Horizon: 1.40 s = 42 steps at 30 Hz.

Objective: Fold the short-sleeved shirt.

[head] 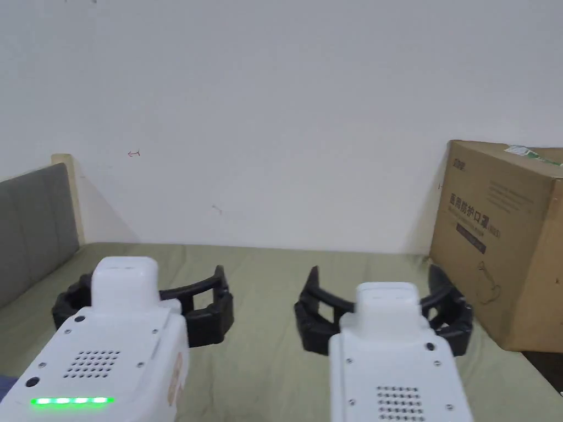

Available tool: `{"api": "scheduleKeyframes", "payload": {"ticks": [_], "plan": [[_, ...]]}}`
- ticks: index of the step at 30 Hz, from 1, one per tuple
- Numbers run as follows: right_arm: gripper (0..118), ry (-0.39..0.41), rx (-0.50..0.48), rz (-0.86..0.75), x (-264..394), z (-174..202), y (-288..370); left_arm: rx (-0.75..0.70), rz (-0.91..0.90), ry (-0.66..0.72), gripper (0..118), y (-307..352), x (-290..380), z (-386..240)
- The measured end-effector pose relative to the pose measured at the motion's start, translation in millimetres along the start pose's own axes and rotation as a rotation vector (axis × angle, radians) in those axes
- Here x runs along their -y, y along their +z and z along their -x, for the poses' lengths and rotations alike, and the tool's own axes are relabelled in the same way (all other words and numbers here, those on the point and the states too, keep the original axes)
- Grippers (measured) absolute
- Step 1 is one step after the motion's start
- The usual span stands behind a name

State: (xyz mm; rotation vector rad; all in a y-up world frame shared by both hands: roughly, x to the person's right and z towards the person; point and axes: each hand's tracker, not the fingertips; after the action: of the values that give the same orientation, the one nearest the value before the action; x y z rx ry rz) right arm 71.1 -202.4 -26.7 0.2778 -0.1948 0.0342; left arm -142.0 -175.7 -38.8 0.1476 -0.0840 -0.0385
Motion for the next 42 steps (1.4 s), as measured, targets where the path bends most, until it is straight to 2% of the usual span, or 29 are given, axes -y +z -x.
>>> {"api": "scheduleKeyframes", "payload": {"ticks": [2, 6, 12, 22, 24, 25, 27, 29, 33, 35, 37, 38, 41, 42], "plan": [[118, -0.060, 0.029, 0.032, 1, -11, -3, 0.006, -0.032, -0.052, 118, -4, 0, -8], [118, 0.036, 0.035, 0.075, 12, -20, -5, 0.040, 0.002, -0.035, 118, -10, 9, -14], [118, 0.090, 0.011, 0.085, 19, -17, 0, 0.052, 0.095, 0.012, 118, -18, 28, -17], [118, 0.117, -0.005, 0.107, 23, -10, -4, 0.039, 0.113, 0.033, 118, -19, 32, -10], [118, 0.149, -0.001, 0.108, 24, -7, -5, 0.038, 0.117, 0.067, 118, -19, 34, -6], [118, 0.190, 0.007, 0.100, 25, -5, -6, 0.040, 0.120, 0.097, 118, -19, 36, -3], [118, 0.364, 0.037, 0.050, 31, 5, -6, 0.052, 0.144, 0.247, 118, -20, 44, 9], [118, 0.606, 0.049, -0.044, 41, 18, -3, 0.065, 0.202, 0.465, 118, -24, 57, 27], [118, 1.112, -0.045, -0.284, 80, 37, 13, 0.096, 0.312, 0.988, 118, -30, 102, 68], [118, 1.265, -0.125, -0.393, 98, 39, 21, 0.054, 0.314, 1.079, 118, -25, 115, 76], [118, 1.278, -0.196, -0.410, 108, 40, 28, 0.000, 0.333, 1.093, 118, -27, 118, 82], [118, 1.255, -0.196, -0.397, 109, 41, 30, -0.008, 0.317, 1.035, 118, -29, 115, 84], [118, 1.059, -0.132, -0.277, 97, 45, 28, -0.013, 0.279, 0.770, 118, -22, 94, 68], [118, 0.963, -0.115, -0.228, 91, 47, 26, -0.005, 0.261, 0.678, 118, -24, 84, 62]]}}
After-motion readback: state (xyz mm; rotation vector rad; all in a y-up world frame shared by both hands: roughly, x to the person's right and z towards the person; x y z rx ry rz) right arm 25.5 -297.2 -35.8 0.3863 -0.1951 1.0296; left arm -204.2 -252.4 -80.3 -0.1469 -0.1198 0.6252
